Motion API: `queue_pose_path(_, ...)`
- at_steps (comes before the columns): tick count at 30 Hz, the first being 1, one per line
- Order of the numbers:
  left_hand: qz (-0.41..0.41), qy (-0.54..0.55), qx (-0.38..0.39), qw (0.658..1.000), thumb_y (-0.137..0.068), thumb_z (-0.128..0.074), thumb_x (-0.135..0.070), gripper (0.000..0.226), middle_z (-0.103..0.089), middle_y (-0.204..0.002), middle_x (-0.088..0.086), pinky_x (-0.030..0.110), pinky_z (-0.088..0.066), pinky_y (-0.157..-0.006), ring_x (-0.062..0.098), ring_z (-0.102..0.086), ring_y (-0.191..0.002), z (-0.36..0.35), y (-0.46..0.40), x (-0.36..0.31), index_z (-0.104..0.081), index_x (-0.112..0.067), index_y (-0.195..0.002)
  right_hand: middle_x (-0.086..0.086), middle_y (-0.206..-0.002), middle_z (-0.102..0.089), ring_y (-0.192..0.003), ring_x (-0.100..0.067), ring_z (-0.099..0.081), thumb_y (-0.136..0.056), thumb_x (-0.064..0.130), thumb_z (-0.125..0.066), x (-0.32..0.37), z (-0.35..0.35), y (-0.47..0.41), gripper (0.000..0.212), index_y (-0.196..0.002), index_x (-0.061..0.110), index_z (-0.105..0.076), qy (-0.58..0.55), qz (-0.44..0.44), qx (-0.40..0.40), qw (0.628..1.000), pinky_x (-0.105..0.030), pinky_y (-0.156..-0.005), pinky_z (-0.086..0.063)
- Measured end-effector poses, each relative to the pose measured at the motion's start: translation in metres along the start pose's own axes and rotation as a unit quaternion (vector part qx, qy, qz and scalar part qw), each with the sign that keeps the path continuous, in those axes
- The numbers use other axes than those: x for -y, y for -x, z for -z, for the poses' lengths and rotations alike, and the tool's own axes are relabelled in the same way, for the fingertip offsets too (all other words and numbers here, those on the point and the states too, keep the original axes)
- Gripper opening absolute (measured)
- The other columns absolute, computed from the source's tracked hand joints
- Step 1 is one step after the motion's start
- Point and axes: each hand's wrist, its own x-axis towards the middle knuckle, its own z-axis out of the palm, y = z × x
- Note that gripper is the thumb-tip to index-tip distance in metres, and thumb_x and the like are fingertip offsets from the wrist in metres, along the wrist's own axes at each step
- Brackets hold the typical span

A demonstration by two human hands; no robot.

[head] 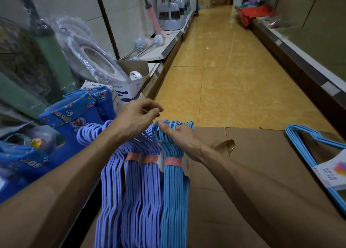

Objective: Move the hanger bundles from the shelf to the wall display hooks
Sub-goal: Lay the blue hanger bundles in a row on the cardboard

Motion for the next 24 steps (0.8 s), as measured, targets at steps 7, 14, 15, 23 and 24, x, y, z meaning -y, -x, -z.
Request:
queue_pose_path(7, -0.037, -0.107, 0.092, 0.989, -0.098, -0.053, -0.038, 0.025, -0.066, -0.111, -0.012, 0.032, -0.050, -0.091, 0.005, -0.059, -0.104, -0.012, -0.003, -0.002, -0.068, -0.029, -0.115, 0.017, -0.085, -0.068, -0.081, 0.004, -0.063, -0.088, 0.049, -0.068, -0.022, 0.026, 0.029, 0.024, -0.091, 0.025, -0.067, 0.061, 0.065, 0.039, 0.995, -0.012, -0.068, -0.046)
queue_pose_path(14, 0.003, -0.186, 0.082, 0.979, -0.087, -0.061, -0.058, 0.038, -0.065, -0.099, -0.008, 0.028, -0.045, -0.072, 0.009, -0.060, -0.089, -0.024, -0.011, -0.008, -0.066, -0.026, -0.106, -0.002, -0.086, -0.070, -0.065, -0.011, -0.061, -0.088, 0.055, -0.065, -0.080, 0.032, 0.062, 0.040, -0.089, 0.015, -0.066, 0.136, -0.138, 0.061, 0.979, -0.023, -0.054, -0.048)
queue_pose_path(15, 0.006, -0.198, 0.085, 0.977, -0.087, -0.062, -0.057, 0.037, -0.066, -0.100, -0.006, 0.029, -0.044, -0.072, 0.010, -0.060, -0.089, -0.025, -0.012, -0.008, -0.065, -0.026, -0.106, -0.003, -0.092, -0.071, -0.067, -0.011, -0.064, -0.089, 0.052, -0.066, -0.084, 0.029, 0.068, 0.038, -0.093, 0.014, -0.067, 0.155, -0.155, 0.102, 0.970, -0.023, -0.054, -0.049)
queue_pose_path(23, 0.008, -0.194, 0.097, 0.976, -0.090, -0.063, -0.047, 0.030, -0.063, -0.104, -0.002, 0.037, -0.054, -0.083, 0.016, -0.061, -0.094, -0.023, -0.010, -0.005, -0.061, -0.023, -0.107, -0.016, -0.107, -0.072, -0.082, -0.028, -0.071, -0.092, 0.032, -0.069, -0.090, 0.001, 0.073, 0.036, -0.112, 0.002, -0.067, 0.170, -0.143, 0.114, 0.968, -0.040, -0.077, -0.062)
queue_pose_path(24, 0.007, -0.199, 0.095, 0.975, -0.090, -0.063, -0.047, 0.030, -0.063, -0.104, -0.002, 0.035, -0.053, -0.081, 0.015, -0.061, -0.093, -0.024, -0.010, -0.005, -0.061, -0.023, -0.107, -0.017, -0.107, -0.072, -0.078, -0.025, -0.069, -0.092, 0.031, -0.069, -0.089, 0.000, 0.074, 0.036, -0.112, 0.000, -0.066, 0.169, -0.149, 0.114, 0.968, -0.038, -0.075, -0.061)
